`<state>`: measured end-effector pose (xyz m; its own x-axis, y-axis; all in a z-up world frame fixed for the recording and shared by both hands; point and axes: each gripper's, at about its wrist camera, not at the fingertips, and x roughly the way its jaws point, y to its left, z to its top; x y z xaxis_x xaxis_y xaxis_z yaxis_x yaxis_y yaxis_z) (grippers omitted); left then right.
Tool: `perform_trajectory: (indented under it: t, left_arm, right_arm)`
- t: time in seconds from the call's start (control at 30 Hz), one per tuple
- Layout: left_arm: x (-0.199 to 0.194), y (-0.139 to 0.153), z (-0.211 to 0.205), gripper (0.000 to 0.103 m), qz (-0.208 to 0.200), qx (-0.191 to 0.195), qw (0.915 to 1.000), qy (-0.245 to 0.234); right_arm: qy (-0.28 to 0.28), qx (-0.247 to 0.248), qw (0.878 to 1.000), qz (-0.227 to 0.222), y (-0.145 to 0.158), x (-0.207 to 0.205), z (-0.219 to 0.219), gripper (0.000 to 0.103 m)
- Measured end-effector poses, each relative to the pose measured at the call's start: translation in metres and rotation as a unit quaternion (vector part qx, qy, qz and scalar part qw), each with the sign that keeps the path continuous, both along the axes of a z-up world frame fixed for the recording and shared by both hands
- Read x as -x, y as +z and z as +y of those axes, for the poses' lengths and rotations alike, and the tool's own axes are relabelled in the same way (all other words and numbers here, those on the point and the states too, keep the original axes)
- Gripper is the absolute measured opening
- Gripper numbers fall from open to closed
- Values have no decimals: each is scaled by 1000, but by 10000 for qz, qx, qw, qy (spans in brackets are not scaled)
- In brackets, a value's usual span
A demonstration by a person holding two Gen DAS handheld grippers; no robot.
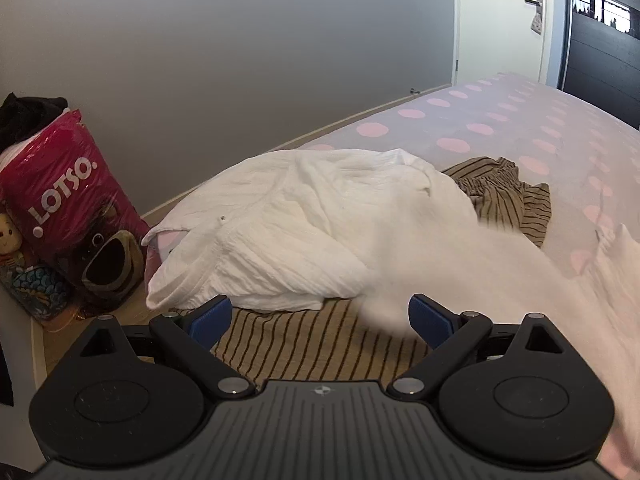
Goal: Fold clothes
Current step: 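Grasp the white shirt with the right gripper and lift it up, then spread the white shirt flat on the bed with the right gripper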
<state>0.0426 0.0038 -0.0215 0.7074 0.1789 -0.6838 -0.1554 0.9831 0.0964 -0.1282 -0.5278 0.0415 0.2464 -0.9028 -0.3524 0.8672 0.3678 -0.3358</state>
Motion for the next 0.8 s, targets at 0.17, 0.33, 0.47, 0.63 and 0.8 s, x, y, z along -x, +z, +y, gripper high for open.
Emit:
perform_trajectory:
  t: [0.17, 0.33, 0.47, 0.63, 0.8]
  left_arm:
    - [2, 1, -27, 97, 33, -106, 9988, -486]
    - [10, 0, -66, 97, 110, -244, 9923, -1205]
    - [17, -7, -99, 97, 266, -178, 9840, -1750]
    - [29, -22, -145, 97, 604, 167, 9737, -2190]
    - [45, -43, -194, 97, 1003, 690, 9602, -2514]
  right_arm:
    - [40, -738, 9966, 356, -23, 19, -23, 10]
    - [372, -910, 9942, 434, -34, 19, 3, 21]
    - [926, -827, 9902, 639, -43, 14, 33, 42]
    - [1482, -886, 9798, 1006, -60, 6, 56, 53]
    - [2145, -1172, 9584, 1472, -98, 5, 69, 62]
